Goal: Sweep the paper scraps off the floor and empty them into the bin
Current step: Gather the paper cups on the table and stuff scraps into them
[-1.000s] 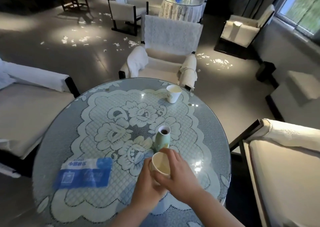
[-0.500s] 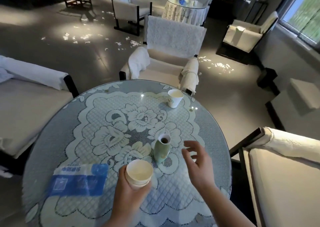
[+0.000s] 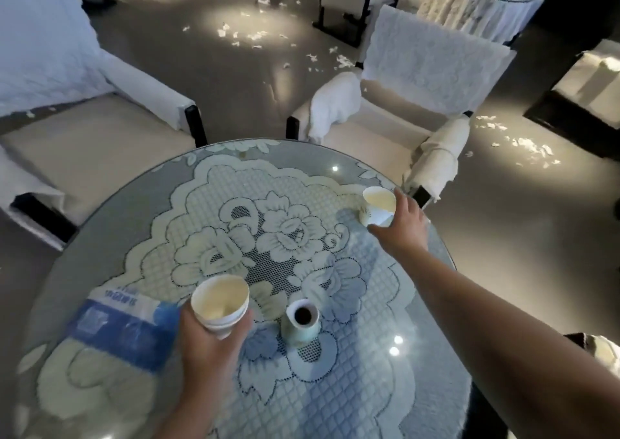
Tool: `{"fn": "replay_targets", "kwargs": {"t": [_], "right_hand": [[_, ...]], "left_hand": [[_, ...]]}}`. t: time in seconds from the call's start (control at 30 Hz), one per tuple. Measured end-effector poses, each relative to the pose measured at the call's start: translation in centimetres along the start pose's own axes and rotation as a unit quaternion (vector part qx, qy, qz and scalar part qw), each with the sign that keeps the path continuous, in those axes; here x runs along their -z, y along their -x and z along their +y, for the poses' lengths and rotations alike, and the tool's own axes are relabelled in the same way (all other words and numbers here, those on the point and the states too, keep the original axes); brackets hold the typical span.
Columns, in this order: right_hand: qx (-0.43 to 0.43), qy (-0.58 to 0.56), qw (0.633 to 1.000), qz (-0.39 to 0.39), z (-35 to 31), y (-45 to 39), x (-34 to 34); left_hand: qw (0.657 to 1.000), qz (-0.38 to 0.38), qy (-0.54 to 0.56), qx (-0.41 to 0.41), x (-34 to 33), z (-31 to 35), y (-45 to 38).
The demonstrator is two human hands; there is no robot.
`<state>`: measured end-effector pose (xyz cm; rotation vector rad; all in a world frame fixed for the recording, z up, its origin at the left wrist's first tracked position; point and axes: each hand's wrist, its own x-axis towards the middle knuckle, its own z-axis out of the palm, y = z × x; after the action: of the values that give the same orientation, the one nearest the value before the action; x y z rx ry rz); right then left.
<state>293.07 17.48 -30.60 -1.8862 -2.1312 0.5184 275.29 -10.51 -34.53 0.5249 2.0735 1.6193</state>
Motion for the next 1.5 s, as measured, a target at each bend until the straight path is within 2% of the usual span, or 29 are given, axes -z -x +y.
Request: {"fn": "replay_targets", "kwargs": {"t": [0.33,0.7,0.9,1.03,1.13,1.27,1.37,1.5], "right_hand": [[0.038,0.06,0.995,-0.066,-0.7,-5.4,-2.1],[0.032,-0.052,0.998,0.009,-2.2,-1.7,-1.5],[0.136,-0.2,0.969,0.053,-8.3,5.9,3.3],[0.251,-0.212,0.945,0.017,-14.5,13.6,4.9],[0.276,-0.218,0.936,-0.019,-18.9,19.4,2.4],[0.231,-0.21,0.945,-0.094,-21.8,26.8,-5.6],[0.196,-0.165,0.958,-0.131,-21.9,30.9,-11.2],[0.177,-0.104,0.969,-0.142,-22.2,33.9,-14.9]], "left_hand": [[1.0,-0.002,-0.018,0.005,-3.7,1.6,-1.4],[1.0,-0.009,0.002,0.014,-1.3,1.0,-0.4],[1.0,-0.001,0.004,0.004,2.2,-0.1,-1.1],[1.0,0.004,0.017,-0.005,6.8,-0.9,-2.4],[0.999,0.022,-0.001,-0.024,11.9,-1.3,-3.8],[0.998,0.06,-0.029,-0.015,20.0,-2.5,-6.0],[0.999,0.039,-0.037,0.006,24.9,-4.3,-7.4],[0.999,-0.014,-0.039,0.009,28.1,-4.9,-7.4]]}}
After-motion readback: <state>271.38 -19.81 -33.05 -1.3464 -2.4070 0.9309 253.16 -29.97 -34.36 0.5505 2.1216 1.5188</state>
